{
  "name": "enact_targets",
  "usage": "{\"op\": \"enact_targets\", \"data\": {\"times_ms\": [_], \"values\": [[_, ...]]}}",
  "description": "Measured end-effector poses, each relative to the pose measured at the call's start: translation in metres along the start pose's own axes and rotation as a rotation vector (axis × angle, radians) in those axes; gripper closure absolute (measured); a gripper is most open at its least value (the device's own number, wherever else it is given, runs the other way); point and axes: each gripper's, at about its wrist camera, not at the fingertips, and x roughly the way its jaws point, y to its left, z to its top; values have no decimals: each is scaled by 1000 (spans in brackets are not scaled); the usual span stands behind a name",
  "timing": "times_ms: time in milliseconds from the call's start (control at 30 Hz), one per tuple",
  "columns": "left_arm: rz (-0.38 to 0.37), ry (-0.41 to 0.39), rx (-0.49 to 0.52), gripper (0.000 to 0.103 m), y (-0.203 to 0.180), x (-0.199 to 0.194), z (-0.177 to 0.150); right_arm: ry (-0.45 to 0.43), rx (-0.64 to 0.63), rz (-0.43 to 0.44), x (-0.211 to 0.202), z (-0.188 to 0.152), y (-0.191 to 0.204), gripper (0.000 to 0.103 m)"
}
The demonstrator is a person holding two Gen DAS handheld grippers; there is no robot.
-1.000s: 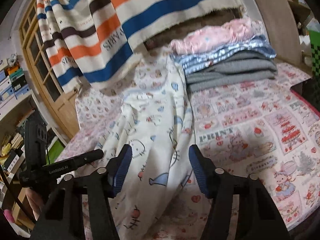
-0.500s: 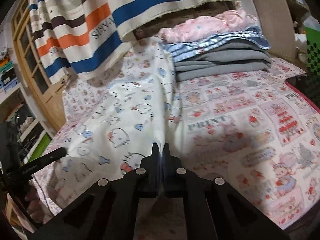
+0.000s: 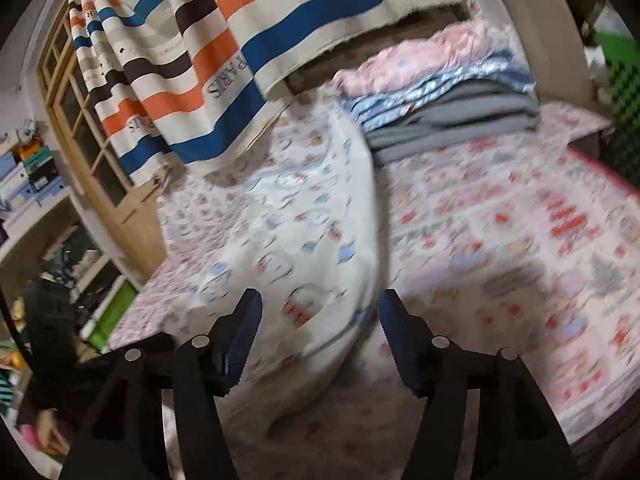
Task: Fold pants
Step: 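Open both grippers and lay the white Hello Kitty pants flat on the bed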
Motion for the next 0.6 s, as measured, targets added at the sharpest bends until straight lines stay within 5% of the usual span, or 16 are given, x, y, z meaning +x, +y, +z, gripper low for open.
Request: {"op": "enact_targets", "data": {"times_ms": [167, 233, 267, 367, 433, 600], "values": [[29, -34, 2, 56, -6, 3, -7, 43, -28, -29, 10, -20, 11, 40], [11, -38, 11, 74, -10, 1, -9, 22, -44, -38, 9, -23, 13, 41], [24, -47, 23, 74, -14, 0, -11, 24, -56, -34, 10, -24, 15, 42], [66, -79, 47, 83, -21, 0, -15, 30, -74, -21, 15, -29, 20, 61], [63, -96, 42, 90, -22, -3, -16, 49, -90, -14, 19, -31, 23, 84], [76, -169, 60, 93, -33, -27, -17, 17, -60, 7, 6, -29, 25, 94]]}}
